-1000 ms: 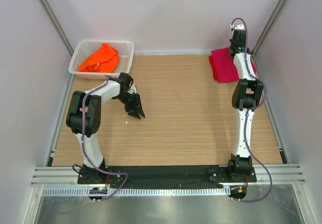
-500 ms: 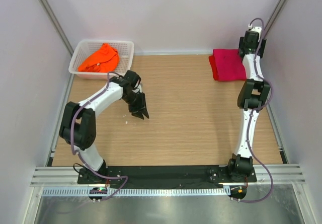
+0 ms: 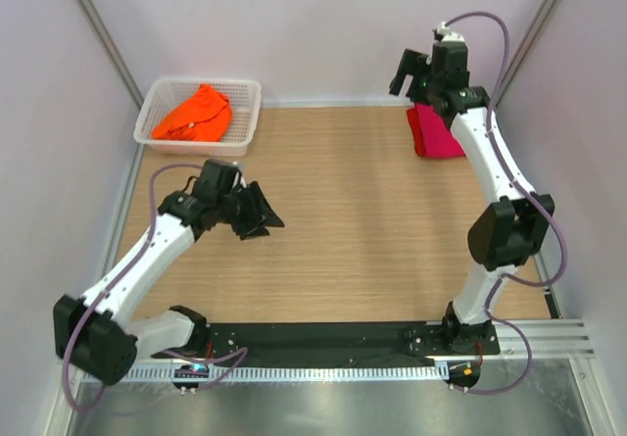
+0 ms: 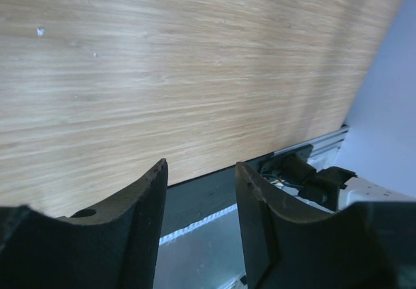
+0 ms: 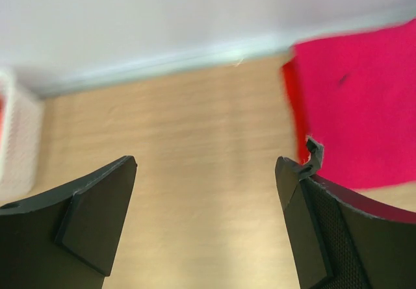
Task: Fold and stack the t-shirts
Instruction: Neatly place the folded tshirt to the corner
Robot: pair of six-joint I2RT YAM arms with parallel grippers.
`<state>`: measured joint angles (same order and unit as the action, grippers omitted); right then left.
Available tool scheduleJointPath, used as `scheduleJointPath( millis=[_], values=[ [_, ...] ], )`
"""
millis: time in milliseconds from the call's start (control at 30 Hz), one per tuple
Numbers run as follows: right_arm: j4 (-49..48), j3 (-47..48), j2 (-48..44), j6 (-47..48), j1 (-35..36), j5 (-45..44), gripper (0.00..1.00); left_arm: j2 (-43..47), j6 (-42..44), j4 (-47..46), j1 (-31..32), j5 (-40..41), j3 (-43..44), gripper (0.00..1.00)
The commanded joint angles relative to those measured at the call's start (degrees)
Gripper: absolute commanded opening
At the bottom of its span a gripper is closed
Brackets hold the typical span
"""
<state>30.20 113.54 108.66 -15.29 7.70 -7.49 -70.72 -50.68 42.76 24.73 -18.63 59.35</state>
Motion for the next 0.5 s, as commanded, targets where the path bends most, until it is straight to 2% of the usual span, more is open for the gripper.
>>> scheduleJointPath(
  millis=[0,33,67,133,200,233,267,333,367,467],
  values=[
    [0.1,-14.4,-9.5,-13.3,-0.1,14.9,0.95,9.4,-6.3,-4.3,-0.1,2.5,-6.3,0.49],
    [-1.1,-18.0,-12.1,-14.7,0.0,17.9,0.95,11.6,-7.1,-5.1,-0.1,2.5,-8.0,0.5],
    [-2.1,-25.4,-14.4,-16.8,0.1,24.6,0.96,13.5,-7.9,-5.9,0.0,2.4,-9.4,0.51],
    [-7.2,-33.6,-22.0,-21.2,0.0,30.7,0.99,19.1,-9.4,-8.2,-0.1,2.2,-12.3,0.54],
    [-10.6,-45.8,-28.1,-25.0,0.0,35.1,1.0,23.0,-10.5,-9.9,0.0,2.4,-16.5,0.56],
    [-12.0,-50.2,-34.4,-25.9,0.0,36.7,1.0,26.4,-11.5,-12.3,0.0,1.9,-18.0,0.57],
    [-13.4,-58.4,-38.2,-26.6,0.1,37.7,1.0,28.3,-12.2,-13.4,-0.1,1.8,-21.1,0.58],
    [-13.1,-65.3,-44.2,-28.3,0.0,38.2,1.0,31.2,-14.1,-15.2,0.0,1.1,-24.0,0.61],
    [-12.4,-71.2,-50.1,-28.5,0.0,38.5,1.0,34.0,-15.0,-17.7,-0.1,0.5,-27.8,0.64],
    [-4.3,-80.0,-57.0,-28.4,0.6,38.6,1.0,37.4,-18.6,-24.8,-0.1,-1.5,-33.4,0.67]
  ],
)
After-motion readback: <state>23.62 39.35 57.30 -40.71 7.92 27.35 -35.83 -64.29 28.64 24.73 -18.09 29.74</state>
